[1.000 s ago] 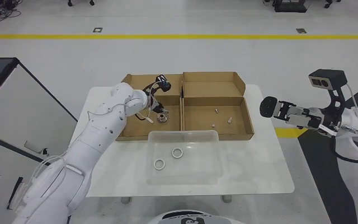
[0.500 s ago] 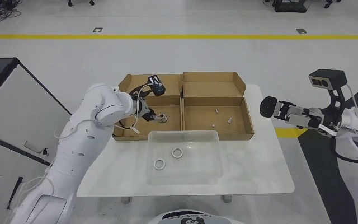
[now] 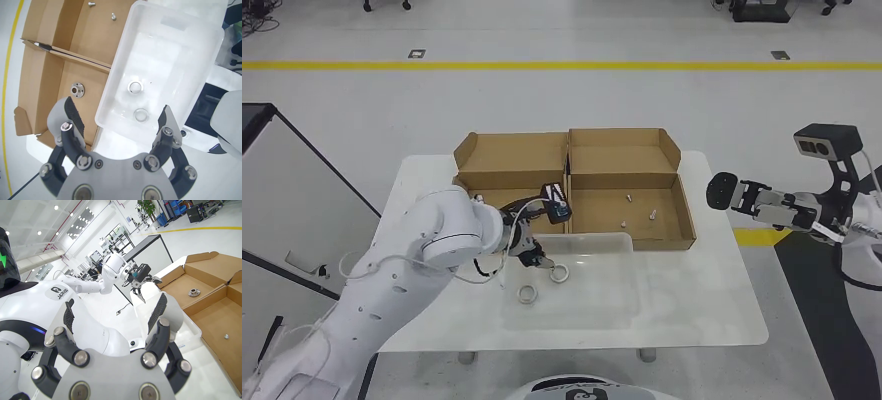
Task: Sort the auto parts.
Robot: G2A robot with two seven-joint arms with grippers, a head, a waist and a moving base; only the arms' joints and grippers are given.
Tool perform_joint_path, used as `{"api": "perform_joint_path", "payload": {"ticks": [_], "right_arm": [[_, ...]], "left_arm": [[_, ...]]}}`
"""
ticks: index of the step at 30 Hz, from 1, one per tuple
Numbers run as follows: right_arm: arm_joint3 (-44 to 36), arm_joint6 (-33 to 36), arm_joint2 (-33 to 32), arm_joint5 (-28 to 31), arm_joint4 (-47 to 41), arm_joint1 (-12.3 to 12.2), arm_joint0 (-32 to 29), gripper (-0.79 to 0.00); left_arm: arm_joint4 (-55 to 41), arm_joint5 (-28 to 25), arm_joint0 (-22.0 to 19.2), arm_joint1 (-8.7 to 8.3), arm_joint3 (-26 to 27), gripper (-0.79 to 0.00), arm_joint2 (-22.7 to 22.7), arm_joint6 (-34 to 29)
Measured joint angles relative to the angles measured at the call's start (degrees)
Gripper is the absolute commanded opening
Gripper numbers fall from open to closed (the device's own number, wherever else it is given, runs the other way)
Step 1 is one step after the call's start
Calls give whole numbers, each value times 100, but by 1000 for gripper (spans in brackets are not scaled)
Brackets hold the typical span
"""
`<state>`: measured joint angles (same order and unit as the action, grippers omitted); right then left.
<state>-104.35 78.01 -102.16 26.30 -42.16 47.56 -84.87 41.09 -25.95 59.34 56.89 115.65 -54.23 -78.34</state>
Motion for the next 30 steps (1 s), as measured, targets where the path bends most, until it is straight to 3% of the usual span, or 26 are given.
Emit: {"api": "perform_joint_path", "payload": {"ticks": [17,20,30], "right_arm": [[0,0,0,0,0,0,0,0],[0,0,0,0,0,0,0,0],[0,0,0,0,0,0,0,0]], "left_arm": [[2,-2,22,-8,-6,0,2,31],[160,97,-9,0,69,0,237,-91],[-160,1035,-1051,263,-194,0,1532,-967]]}}
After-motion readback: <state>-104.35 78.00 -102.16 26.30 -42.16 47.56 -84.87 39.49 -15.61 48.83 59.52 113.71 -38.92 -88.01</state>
